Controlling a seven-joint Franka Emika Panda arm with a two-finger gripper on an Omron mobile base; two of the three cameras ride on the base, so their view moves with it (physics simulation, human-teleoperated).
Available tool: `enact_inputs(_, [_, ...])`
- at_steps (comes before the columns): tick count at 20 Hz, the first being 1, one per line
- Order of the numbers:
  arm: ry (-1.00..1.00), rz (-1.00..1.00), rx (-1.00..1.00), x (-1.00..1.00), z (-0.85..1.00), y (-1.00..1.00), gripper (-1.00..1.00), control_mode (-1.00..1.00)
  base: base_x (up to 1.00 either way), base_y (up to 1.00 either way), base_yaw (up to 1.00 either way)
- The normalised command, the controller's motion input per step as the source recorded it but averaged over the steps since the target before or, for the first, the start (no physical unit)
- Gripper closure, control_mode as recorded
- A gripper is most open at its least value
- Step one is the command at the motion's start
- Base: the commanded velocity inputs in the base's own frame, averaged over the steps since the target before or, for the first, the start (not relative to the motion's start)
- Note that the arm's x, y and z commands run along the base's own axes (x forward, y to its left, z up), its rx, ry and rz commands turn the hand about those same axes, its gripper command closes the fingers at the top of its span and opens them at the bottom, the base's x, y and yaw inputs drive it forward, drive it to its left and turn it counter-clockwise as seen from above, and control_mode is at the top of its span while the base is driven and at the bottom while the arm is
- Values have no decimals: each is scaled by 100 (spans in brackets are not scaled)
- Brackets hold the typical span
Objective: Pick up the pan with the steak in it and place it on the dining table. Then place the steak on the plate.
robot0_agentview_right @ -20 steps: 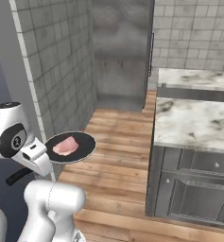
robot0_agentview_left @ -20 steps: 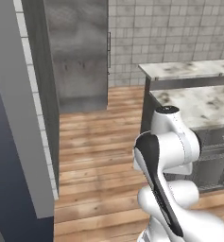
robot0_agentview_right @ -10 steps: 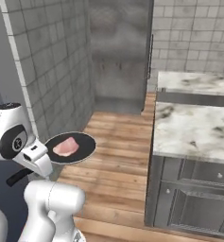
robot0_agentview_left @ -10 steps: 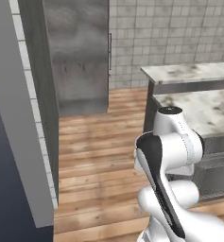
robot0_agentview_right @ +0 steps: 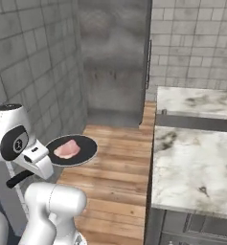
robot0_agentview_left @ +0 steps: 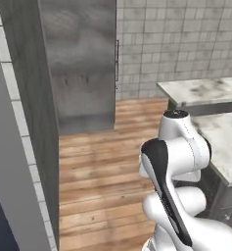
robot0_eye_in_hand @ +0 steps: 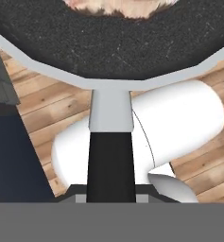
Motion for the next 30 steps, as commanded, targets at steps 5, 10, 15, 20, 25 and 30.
enact_inputs(5, [0,0,0,0,0,0,100,100,100,0,-3])
enact_inputs(10, [0,0,0,0,0,0,100,100,100,0,-2])
enact_inputs(15, [0,0,0,0,0,0,100,100,100,0,-2])
enact_inputs(20, [0,0,0,0,0,0,100,100,100,0,-2])
enact_inputs(25, [0,0,0,0,0,0,100,100,100,0,-3])
enact_inputs(30, [0,0,0,0,0,0,100,100,100,0,-6])
